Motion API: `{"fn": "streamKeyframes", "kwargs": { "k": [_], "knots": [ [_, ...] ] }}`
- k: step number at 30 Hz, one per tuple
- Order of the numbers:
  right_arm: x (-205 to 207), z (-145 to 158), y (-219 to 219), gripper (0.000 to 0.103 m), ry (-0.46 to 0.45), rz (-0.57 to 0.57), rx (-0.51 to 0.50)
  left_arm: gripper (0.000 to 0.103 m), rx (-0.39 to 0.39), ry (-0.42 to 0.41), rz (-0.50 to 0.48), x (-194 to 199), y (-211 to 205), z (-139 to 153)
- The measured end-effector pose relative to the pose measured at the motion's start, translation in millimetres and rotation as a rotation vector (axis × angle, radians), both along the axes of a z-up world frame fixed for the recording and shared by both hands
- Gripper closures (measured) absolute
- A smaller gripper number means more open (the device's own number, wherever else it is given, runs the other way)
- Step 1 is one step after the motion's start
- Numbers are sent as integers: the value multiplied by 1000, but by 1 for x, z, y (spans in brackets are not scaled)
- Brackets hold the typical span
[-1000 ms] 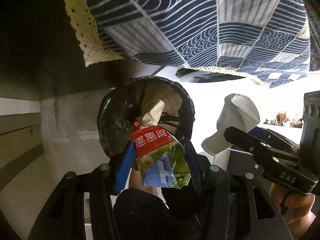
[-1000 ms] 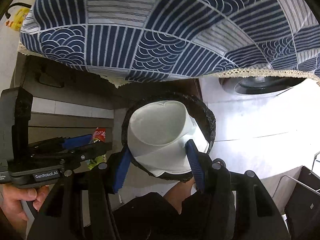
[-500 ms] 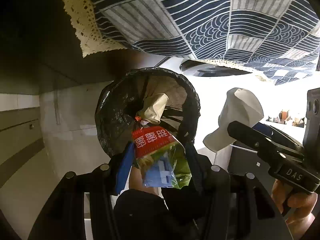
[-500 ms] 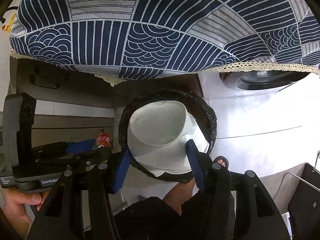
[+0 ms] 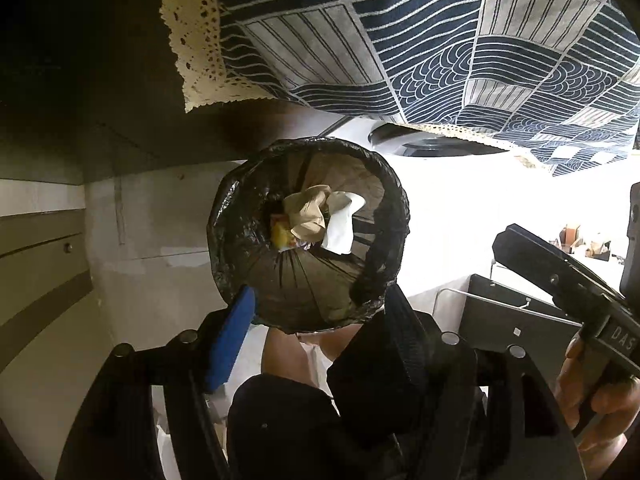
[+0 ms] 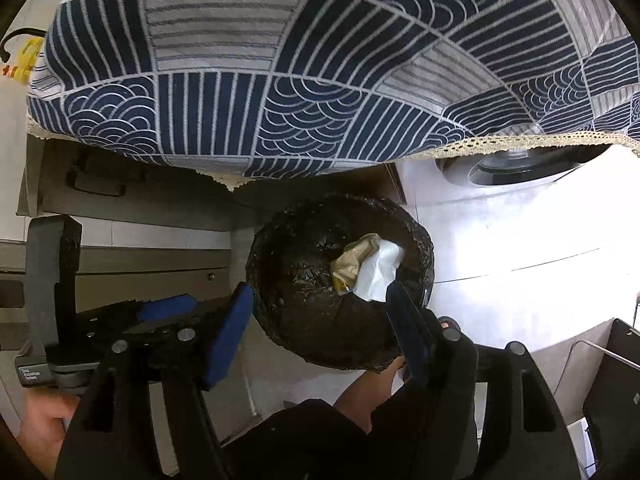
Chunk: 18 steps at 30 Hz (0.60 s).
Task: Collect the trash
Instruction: 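Open the left tool over the bin while the right tool opens to drop the white cup, then move both tools back up over the table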
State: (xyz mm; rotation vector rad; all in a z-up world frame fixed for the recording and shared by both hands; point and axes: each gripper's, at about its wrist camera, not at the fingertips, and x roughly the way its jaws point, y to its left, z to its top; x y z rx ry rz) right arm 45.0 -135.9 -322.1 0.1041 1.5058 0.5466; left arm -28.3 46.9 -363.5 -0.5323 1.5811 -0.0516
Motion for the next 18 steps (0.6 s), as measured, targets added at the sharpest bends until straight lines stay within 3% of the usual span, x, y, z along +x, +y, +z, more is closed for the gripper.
{"fn": "streamKeyframes", "kwargs": {
  "k": [9,18],
  "knots": [
    [-7,32,3,34,-42,-11,7,38,-5,-43,2,-2,6,21],
    [-18,84,2,29,-129,-6,8,38,-5,-154,17,-3,20,68]
  ]
}}
